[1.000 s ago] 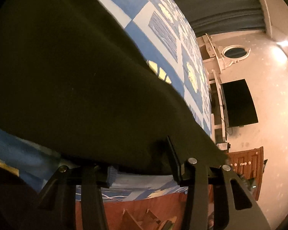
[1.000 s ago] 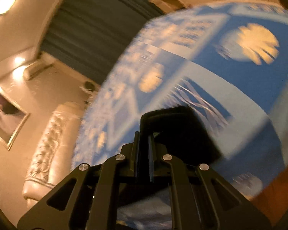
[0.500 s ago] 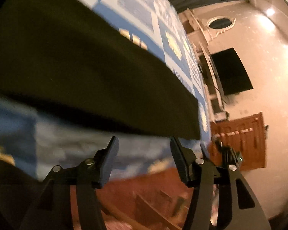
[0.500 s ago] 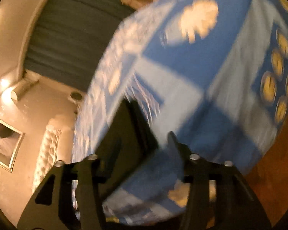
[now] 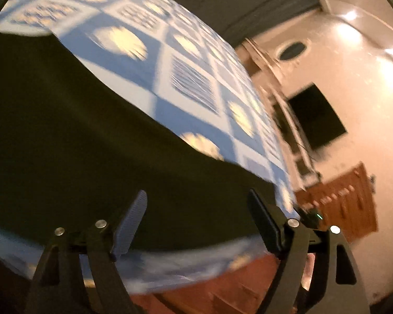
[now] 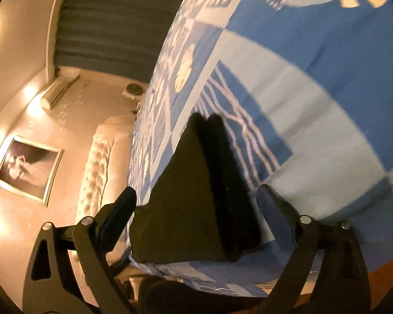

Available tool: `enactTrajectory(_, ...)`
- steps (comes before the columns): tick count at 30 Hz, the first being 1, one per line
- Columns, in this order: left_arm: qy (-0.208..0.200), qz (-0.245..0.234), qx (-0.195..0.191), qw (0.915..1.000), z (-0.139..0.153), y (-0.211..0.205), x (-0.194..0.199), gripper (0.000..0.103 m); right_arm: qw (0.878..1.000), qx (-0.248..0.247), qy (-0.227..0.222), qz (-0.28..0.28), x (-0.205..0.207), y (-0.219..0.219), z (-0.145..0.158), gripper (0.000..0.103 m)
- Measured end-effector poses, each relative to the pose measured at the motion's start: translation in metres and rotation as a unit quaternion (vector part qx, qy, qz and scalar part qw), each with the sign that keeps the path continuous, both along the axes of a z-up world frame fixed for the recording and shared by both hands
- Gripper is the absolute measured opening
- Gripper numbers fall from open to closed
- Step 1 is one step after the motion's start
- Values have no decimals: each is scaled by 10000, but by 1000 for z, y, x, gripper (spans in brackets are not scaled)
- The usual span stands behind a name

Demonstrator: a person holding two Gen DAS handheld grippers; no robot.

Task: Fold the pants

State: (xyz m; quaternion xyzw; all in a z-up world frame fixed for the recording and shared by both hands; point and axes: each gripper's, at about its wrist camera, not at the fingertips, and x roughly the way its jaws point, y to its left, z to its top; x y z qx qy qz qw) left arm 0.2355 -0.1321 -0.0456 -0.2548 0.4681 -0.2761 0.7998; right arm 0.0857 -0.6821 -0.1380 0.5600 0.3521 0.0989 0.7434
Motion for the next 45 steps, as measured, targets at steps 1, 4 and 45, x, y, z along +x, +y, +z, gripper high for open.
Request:
enactTrajectory(1,-66,151,81,9998,0,12,8,78,10000,-38,12,30,1,4,4,93)
enactTrajectory(4,-34,499,251,9984,-7,43,27,78,9994,-274,92,182,6,10,9,92)
enactTrajectory(45,-67,1069,970,9895,-7,170,87,87,9880,-456,285,1448,75,20,14,83)
